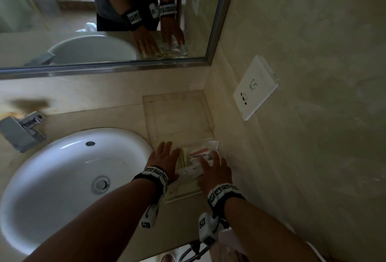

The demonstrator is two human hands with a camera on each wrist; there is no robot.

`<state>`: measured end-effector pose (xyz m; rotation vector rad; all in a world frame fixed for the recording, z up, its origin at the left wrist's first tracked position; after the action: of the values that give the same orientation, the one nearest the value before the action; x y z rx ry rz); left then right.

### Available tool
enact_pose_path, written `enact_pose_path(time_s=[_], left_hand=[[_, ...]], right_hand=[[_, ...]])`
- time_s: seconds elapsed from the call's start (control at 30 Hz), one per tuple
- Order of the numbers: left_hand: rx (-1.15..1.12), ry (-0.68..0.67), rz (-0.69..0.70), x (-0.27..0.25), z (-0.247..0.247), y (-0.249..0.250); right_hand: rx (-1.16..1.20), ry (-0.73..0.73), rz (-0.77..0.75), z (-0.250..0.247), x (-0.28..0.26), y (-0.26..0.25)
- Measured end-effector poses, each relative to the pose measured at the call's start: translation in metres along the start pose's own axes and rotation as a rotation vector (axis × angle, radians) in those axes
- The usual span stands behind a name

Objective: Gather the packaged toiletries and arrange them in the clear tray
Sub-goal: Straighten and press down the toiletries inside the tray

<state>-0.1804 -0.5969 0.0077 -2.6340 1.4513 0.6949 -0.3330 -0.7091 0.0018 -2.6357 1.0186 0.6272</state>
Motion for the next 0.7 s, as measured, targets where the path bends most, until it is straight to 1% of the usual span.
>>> enact_pose_path(time_s=[0.1,0.23,0.4,0.6,0.63,0.7], left_hand=[[0.045,-0.029,0.015,-0.001,0.010,0.003],[0.058,0.001,0.033,-0.007,0.020,0.009],[-0.013,-0.024,0.008,-0.006,0.020,0.012],[-0.098,-0.063,-0.011,-0.008,0.020,0.014],[-0.090,-0.050,-0.005,-0.009,0.020,0.014],[-0.065,0.009,0.011,-0.010,0.021,0.016]], right_hand=[[-0.078,-0.062,-0.034,0.004,0.006,0.002],[-0.083,-0.069,-0.063,0.009,0.013,0.005],[-0.038,-0.093,-0.057,0.018,0.018,0.005],[0.025,-0.123,-0.051,0.011,0.017,0.009],[0.015,-0.102,-0.045,0.009,0.017,0.008],[-0.002,0.020,-0.061,0.006,0.016,0.002]])
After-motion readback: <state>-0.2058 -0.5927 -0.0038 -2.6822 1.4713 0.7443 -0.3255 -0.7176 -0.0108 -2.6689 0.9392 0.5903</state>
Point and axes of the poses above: each hand's wrist, its own x-axis towards the middle knuckle, its own z-axis out of the palm, y = z × x, the point moved 4 cm from there along x, towards the middle knuckle, and after that the axes turned 1 degree about y, right-handed, at the moved point
